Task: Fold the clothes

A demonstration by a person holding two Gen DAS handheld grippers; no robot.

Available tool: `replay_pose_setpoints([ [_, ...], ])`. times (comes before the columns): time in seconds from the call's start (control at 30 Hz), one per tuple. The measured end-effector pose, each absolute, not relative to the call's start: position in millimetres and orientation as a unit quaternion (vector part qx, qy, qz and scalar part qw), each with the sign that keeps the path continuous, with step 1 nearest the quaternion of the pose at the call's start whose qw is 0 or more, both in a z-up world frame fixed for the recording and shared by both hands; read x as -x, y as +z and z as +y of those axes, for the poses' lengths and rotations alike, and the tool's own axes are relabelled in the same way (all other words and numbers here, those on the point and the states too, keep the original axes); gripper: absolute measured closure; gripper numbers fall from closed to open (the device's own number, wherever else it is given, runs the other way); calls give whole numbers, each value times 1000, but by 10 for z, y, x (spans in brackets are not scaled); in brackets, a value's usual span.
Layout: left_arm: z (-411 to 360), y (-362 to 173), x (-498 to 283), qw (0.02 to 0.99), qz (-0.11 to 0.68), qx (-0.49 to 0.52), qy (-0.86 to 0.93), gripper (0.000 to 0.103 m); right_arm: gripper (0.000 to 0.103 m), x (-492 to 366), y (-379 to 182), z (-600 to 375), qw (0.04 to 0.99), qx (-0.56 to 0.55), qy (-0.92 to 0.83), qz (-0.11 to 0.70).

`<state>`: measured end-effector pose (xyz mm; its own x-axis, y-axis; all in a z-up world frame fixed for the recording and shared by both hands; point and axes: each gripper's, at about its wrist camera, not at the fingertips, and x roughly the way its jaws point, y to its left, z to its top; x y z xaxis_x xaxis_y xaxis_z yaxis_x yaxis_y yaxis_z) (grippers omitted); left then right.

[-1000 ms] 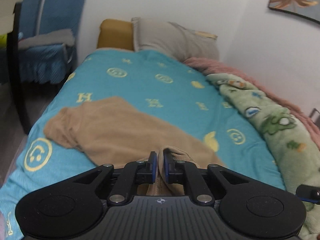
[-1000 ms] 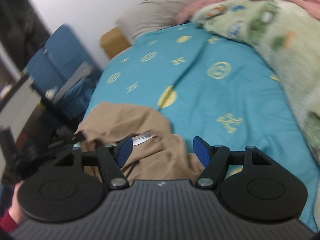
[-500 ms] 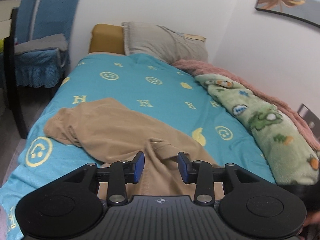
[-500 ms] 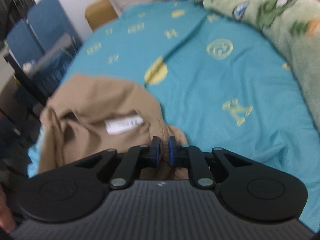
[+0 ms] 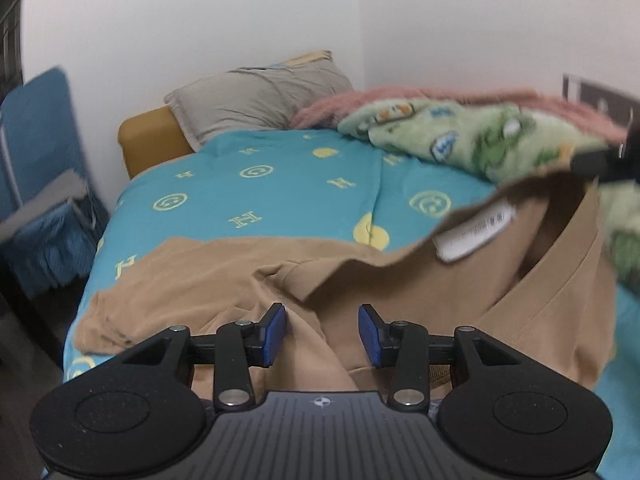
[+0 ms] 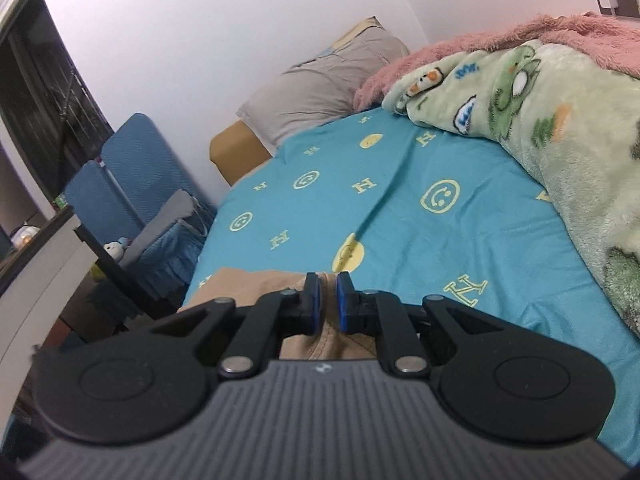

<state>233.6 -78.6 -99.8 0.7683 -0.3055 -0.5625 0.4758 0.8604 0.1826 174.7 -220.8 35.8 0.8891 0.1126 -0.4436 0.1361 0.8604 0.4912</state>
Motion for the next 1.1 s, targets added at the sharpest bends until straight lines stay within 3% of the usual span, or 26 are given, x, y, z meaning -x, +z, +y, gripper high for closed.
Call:
replay_pose_setpoints([
  [0.17, -943, -1183, -2481, 923, 276, -198, -182, 64, 91, -1733, 427, -2040, 951, -220, 0, 218],
  [0.23, -907, -1200, -2543, 926, 281, -187, -168, 76, 91, -1724, 446, -1990, 955, -208, 5, 214],
  [0.3, -836, -1156, -2589, 932, 281, -160, -164, 95, 91, -1718, 459, -1949, 957, -197, 7, 210],
  [0.4, -682, -1019, -2610, 942, 269, -118, -161, 99, 91, -1739, 465, -1930, 959, -193, 4, 208],
  [0.7, -525, -593, -2424, 960, 207, -71, -173, 100, 91, -1725, 469, -1982, 961, -194, -11, 198],
  [1.1, -300, -316, -1745, 965, 188, -35, -178, 100, 91, -1657, 497, -2072, 958, -214, -4, 188],
])
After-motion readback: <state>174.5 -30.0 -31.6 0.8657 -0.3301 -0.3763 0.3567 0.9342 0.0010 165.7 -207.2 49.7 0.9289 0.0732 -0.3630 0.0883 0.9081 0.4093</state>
